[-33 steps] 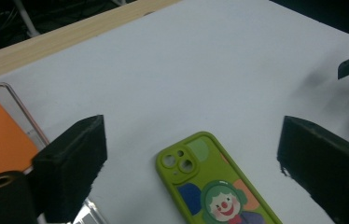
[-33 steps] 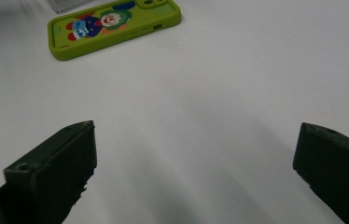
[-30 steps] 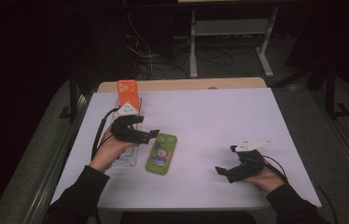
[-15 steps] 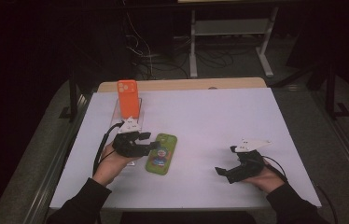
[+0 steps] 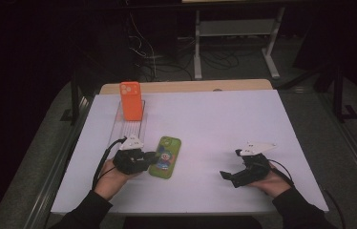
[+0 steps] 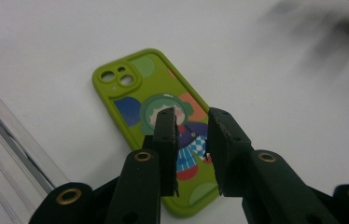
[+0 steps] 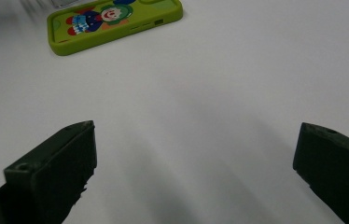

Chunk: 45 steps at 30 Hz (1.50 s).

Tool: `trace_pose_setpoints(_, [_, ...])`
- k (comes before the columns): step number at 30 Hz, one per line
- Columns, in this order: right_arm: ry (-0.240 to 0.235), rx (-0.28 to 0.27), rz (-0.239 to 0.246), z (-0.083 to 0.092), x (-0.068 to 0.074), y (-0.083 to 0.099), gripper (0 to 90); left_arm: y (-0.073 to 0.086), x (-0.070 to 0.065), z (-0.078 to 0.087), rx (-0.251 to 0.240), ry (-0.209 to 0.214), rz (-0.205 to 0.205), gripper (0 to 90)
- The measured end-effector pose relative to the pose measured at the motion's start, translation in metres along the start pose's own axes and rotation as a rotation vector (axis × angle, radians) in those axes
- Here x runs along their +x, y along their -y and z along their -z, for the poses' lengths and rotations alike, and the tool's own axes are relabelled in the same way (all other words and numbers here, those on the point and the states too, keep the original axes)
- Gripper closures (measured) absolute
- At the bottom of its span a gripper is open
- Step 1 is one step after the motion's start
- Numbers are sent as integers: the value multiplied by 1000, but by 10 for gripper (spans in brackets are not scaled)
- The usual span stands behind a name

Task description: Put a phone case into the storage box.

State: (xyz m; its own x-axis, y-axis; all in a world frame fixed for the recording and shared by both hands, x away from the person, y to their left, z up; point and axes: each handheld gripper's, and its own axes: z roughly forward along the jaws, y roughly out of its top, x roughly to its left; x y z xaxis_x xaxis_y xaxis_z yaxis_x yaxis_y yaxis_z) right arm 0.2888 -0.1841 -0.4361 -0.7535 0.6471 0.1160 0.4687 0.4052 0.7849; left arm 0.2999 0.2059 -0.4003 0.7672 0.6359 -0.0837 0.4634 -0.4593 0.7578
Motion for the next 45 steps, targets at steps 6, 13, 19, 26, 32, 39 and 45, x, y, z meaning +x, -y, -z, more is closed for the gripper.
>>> trace_pose_setpoints(6, [-6,11,6,-3,1,-1,0,6,0,9,-30,14,23,593])
trace_pose_setpoints(13, [-25,16,19,-15,7,-12,0,6,-3,17,-63,46,-8,400])
trace_pose_setpoints(19, [-49,37,35,-32,16,-27,12,3,-4,21,-64,55,-43,172])
trace_pose_setpoints(26, [-101,81,41,-53,24,-47,148,3,-4,22,-60,57,-60,4])
trace_pose_setpoints(32, [-127,77,56,-75,31,-68,432,4,-4,19,-57,60,-90,3])
trace_pose_setpoints(39, [-184,65,93,-102,40,-94,831,5,0,16,-46,63,-85,0])
trace_pose_setpoints(45, [-259,77,103,-129,52,-114,882,5,0,16,-50,63,-79,0])
